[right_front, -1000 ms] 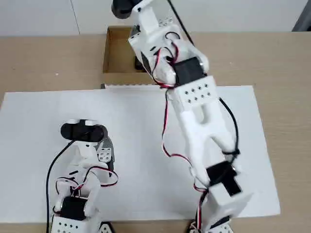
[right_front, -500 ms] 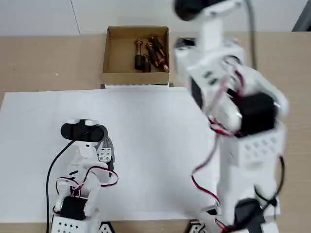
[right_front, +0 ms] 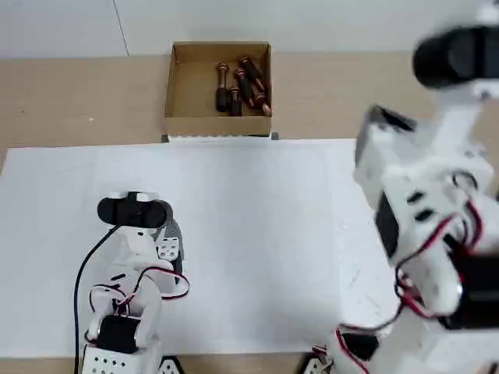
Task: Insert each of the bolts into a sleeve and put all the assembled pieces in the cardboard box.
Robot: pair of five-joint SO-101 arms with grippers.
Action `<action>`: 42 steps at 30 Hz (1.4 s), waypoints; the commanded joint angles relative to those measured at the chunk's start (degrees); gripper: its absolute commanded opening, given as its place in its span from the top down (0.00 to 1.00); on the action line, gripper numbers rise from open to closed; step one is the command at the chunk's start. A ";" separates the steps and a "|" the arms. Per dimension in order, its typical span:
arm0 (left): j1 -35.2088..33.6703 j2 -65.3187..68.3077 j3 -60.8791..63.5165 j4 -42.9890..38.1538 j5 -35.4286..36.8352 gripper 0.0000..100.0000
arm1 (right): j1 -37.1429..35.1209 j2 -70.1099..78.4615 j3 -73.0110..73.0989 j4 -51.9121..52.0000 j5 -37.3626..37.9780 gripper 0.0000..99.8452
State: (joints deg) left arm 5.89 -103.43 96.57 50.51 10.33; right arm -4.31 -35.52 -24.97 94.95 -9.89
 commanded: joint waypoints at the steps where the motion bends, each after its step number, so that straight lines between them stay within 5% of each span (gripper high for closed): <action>1: -0.26 -0.53 -0.22 0.09 0.00 0.99 | 2.42 -8.40 11.25 -2.68 -0.53 1.00; 12: -0.26 -0.53 -0.22 0.09 0.00 0.99 | 4.70 -41.01 63.38 -22.73 0.53 1.00; 21: -0.26 -0.53 -0.22 0.09 0.00 0.99 | 4.62 -68.09 96.35 -30.73 8.53 1.00; 42: -0.26 -0.53 -0.22 0.09 0.00 0.99 | 0.92 -68.53 121.41 -49.01 9.14 1.00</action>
State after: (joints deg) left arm 5.89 -103.43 96.57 50.51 10.33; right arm -3.08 -103.12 95.56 47.12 -1.10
